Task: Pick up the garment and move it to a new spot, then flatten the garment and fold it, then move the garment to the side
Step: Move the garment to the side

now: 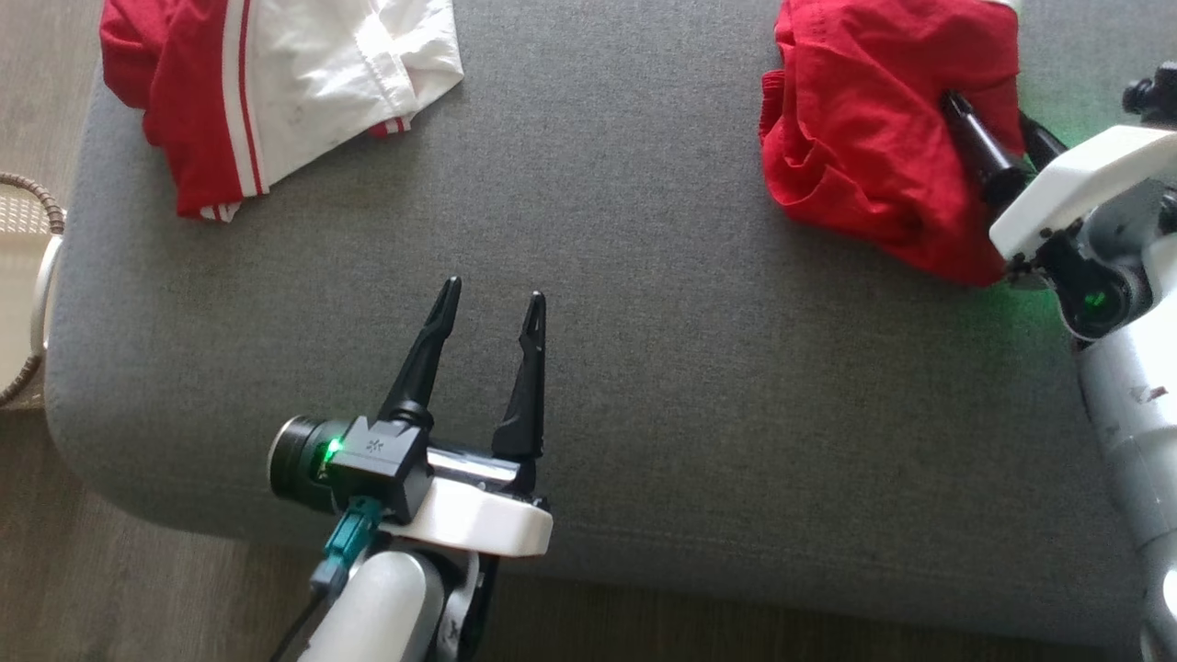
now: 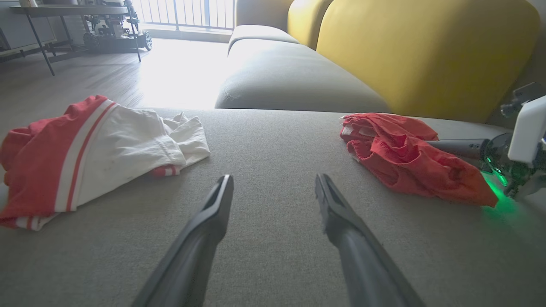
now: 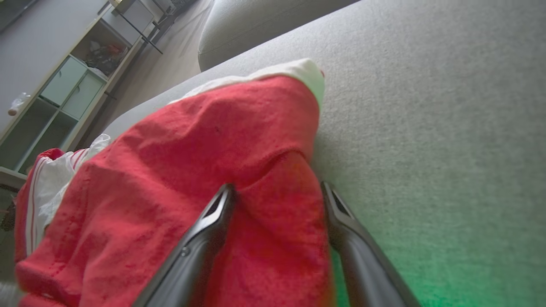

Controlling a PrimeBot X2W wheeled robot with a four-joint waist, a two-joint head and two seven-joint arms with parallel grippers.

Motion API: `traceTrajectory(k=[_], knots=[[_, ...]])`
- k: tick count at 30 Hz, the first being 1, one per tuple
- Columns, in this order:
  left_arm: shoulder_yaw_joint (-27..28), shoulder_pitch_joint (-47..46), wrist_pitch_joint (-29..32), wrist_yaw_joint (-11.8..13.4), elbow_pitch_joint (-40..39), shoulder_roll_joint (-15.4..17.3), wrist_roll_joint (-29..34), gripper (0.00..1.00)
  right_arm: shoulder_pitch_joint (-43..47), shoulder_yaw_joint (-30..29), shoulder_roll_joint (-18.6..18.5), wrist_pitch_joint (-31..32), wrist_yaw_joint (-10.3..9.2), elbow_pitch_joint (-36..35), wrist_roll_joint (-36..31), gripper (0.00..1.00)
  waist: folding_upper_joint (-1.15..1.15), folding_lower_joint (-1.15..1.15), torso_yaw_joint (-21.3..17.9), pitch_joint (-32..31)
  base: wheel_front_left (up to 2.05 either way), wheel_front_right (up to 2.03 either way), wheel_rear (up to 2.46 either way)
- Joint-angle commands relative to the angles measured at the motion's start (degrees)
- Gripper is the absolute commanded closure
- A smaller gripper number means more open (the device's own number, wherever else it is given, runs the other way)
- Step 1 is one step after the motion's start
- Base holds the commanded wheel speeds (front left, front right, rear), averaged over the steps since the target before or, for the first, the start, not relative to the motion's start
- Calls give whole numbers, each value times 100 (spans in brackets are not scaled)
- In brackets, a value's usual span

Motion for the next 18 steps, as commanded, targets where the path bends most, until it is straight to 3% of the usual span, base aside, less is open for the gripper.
traceTrajectory(k=[1,2,3,4,5,11,18], knots=[[105,-152,-69,18,-165,-1,-20,0,-36,110,-2,46,-1,-127,62,21,0,-1,-5,-7,0,0,0],[99,-162,-69,22,-155,-1,-22,0,-35,155,-13,46,-1,-135,111,55,0,-1,-12,-15,0,0,0],[98,-169,-69,25,-146,-1,-22,0,-27,206,-24,41,-1,-151,155,75,0,-1,-23,-28,0,0,0],[103,-170,-69,28,-139,-1,-19,0,-12,254,-33,32,-1,-162,197,92,0,-1,-39,-49,0,0,0],[112,-165,-69,31,-133,-1,-14,0,6,309,-45,15,-1,-179,227,100,0,-1,-59,-71,0,0,0],[207,-101,-69,-13,-137,-1,31,0,83,651,-133,-117,-1,-353,332,100,0,-1,-302,-175,0,0,0],[345,-122,-69,-145,-156,-1,190,0,-44,1026,-315,-304,-1,-495,141,100,0,-1,-938,-139,0,0,0]])
